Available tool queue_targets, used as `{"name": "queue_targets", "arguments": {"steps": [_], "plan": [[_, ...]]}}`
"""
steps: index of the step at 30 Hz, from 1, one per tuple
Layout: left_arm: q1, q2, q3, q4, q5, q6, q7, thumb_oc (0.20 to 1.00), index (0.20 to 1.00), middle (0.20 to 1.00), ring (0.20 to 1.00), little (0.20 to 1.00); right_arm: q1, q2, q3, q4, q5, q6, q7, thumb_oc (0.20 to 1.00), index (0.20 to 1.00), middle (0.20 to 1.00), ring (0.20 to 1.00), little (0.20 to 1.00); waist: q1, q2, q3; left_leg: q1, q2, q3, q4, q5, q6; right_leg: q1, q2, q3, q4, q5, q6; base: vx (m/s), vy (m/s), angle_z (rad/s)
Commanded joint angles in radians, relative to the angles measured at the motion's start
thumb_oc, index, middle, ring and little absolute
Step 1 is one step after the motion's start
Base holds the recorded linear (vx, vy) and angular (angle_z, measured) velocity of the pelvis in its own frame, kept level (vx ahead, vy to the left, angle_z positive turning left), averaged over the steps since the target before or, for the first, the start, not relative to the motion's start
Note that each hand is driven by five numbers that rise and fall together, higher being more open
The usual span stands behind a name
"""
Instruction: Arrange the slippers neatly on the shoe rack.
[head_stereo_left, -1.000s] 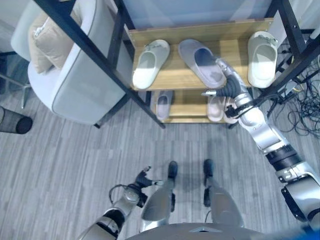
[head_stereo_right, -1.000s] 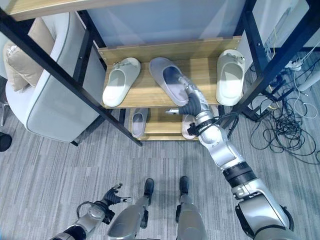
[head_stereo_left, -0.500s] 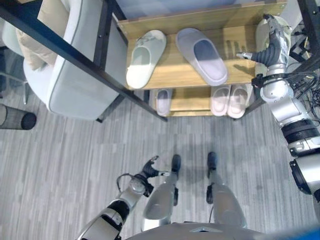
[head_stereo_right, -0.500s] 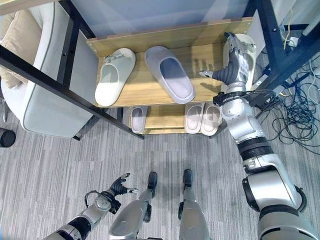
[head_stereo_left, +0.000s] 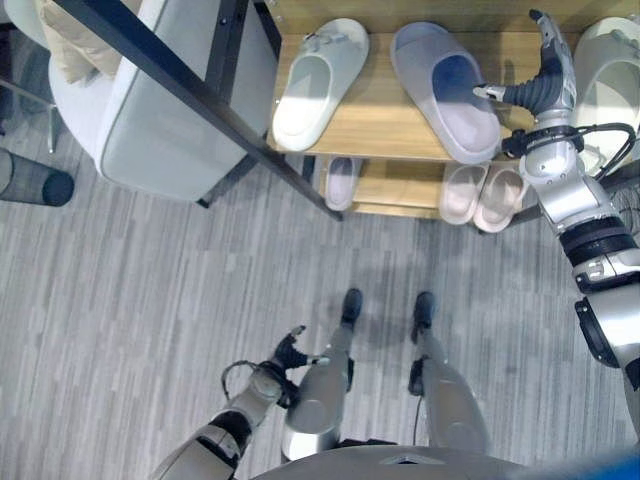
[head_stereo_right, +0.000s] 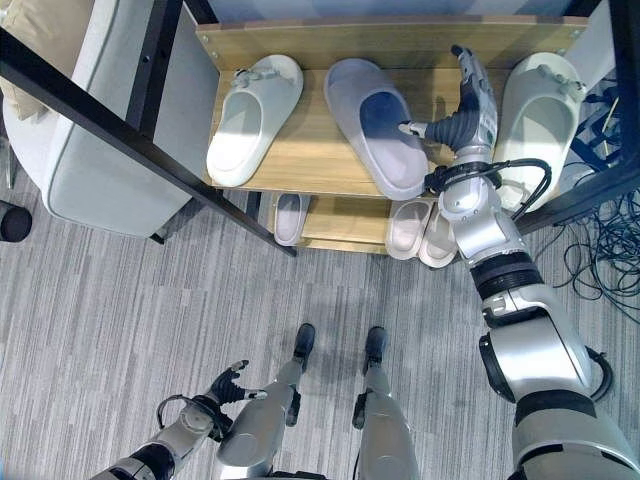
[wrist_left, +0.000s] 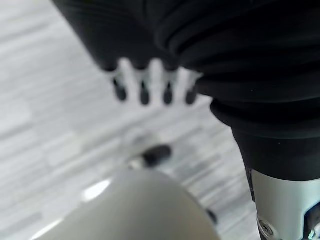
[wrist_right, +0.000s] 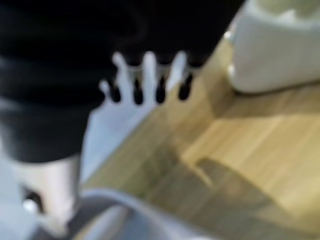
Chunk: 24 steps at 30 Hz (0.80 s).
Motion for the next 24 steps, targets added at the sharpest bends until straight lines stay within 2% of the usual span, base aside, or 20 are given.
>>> {"name": "queue_targets", "arguments": {"steps": [1, 3, 4, 5, 6, 11, 18, 22, 24], "plan": [[-0.02, 0.01, -0.082, -0.029, -0.044, -0.035, 0.021, 1.0, 1.0, 1.0, 1.0, 1.0, -0.105, -0.089, 0.041, 0.041, 0.059, -0.037, -0.018, 1.0, 1.0, 1.0, 1.0, 1.0, 0.038, -0.014, -0.017, -0.066, -0.028, -0.012, 0.052, -0.078, 0.024, 0.016, -0.062, 0.029, 0.119, -0.186, 0.062, 0.06, 0.048, 0.04], [-0.014, 0.017, -0.082, -0.037, -0.055, -0.04, 0.02, 1.0, 1.0, 1.0, 1.0, 1.0, -0.124, -0.102, 0.053, 0.081, 0.072, -0.033, -0.017, 1.0, 1.0, 1.0, 1.0, 1.0, 0.049, -0.022, -0.018, -0.075, -0.034, -0.018, 0.054, -0.08, 0.023, 0.02, -0.065, 0.023, 0.11, -0.182, 0.065, 0.04, 0.02, 0.07], [-0.009, 0.026, -0.094, -0.048, -0.051, -0.042, 0.011, 1.0, 1.0, 1.0, 1.0, 1.0, -0.145, -0.116, 0.067, 0.132, 0.093, -0.035, -0.011, 0.473, 0.473, 0.473, 0.473, 0.473, 0.062, -0.026, -0.017, -0.089, -0.042, -0.024, 0.062, -0.082, 0.021, 0.021, -0.07, 0.014, 0.106, -0.181, 0.067, 0.03, 0.011, 0.22], [-0.009, 0.026, -0.095, -0.048, -0.051, -0.042, 0.011, 1.0, 1.0, 1.0, 1.0, 1.0, -0.147, -0.117, 0.068, 0.134, 0.094, -0.037, -0.011, 0.388, 0.388, 0.388, 0.388, 0.388, 0.062, -0.026, -0.018, -0.09, -0.042, -0.024, 0.063, -0.082, 0.021, 0.02, -0.07, 0.013, 0.105, -0.181, 0.067, 0.03, 0.028, 0.28], [-0.008, 0.028, -0.099, -0.042, -0.045, -0.044, 0.01, 1.0, 1.0, 1.0, 1.0, 1.0, -0.158, -0.121, 0.077, 0.162, 0.101, -0.036, -0.008, 0.2, 0.2, 0.2, 0.2, 0.2, 0.067, -0.028, -0.018, -0.097, -0.045, -0.025, 0.067, -0.082, 0.019, 0.02, -0.073, 0.008, 0.105, -0.181, 0.068, 0.02, 0.033, 0.3], [0.002, 0.032, -0.078, -0.005, -0.053, -0.038, 0.017, 1.0, 1.0, 1.0, 1.0, 1.0, -0.169, -0.126, 0.116, 0.249, 0.113, -0.023, 0.012, 0.2, 0.2, 0.2, 0.2, 0.2, 0.085, -0.038, -0.016, -0.13, -0.053, -0.04, 0.085, -0.086, 0.016, 0.015, -0.083, -0.016, 0.105, -0.184, 0.071, 0.02, 0.027, 0.14], [0.005, 0.026, -0.063, 0.029, -0.06, -0.036, 0.02, 1.0, 1.0, 1.0, 1.0, 1.0, -0.126, -0.107, 0.059, 0.211, 0.155, -0.038, -0.011, 0.2, 0.2, 0.2, 0.2, 0.2, 0.089, -0.052, -0.01, -0.156, -0.062, -0.047, 0.111, -0.098, 0.019, 0.012, -0.089, -0.025, 0.104, -0.184, 0.074, 0.01, 0.029, 0.13], [-0.002, 0.013, -0.037, 0.035, -0.065, -0.027, 0.025, 1.0, 1.0, 1.0, 1.0, 1.0, 0.011, -0.064, -0.074, 0.036, 0.148, -0.05, -0.082, 0.2, 0.2, 0.2, 0.2, 0.2, 0.075, -0.07, -0.009, -0.145, -0.069, -0.052, 0.113, -0.11, 0.024, 0.03, -0.092, -0.03, 0.101, -0.189, 0.076, 0.02, 0.033, 0.06], [-0.007, 0.008, -0.022, 0.034, -0.054, -0.025, 0.025, 1.0, 1.0, 1.0, 1.0, 1.0, 0.082, -0.069, -0.107, -0.042, 0.105, -0.054, -0.088, 0.2, 0.2, 0.2, 0.2, 0.2, 0.062, -0.076, -0.006, -0.14, -0.07, -0.05, 0.117, -0.116, 0.026, 0.034, -0.094, -0.028, 0.104, -0.19, 0.078, 0.0, 0.033, 0.04]]}}
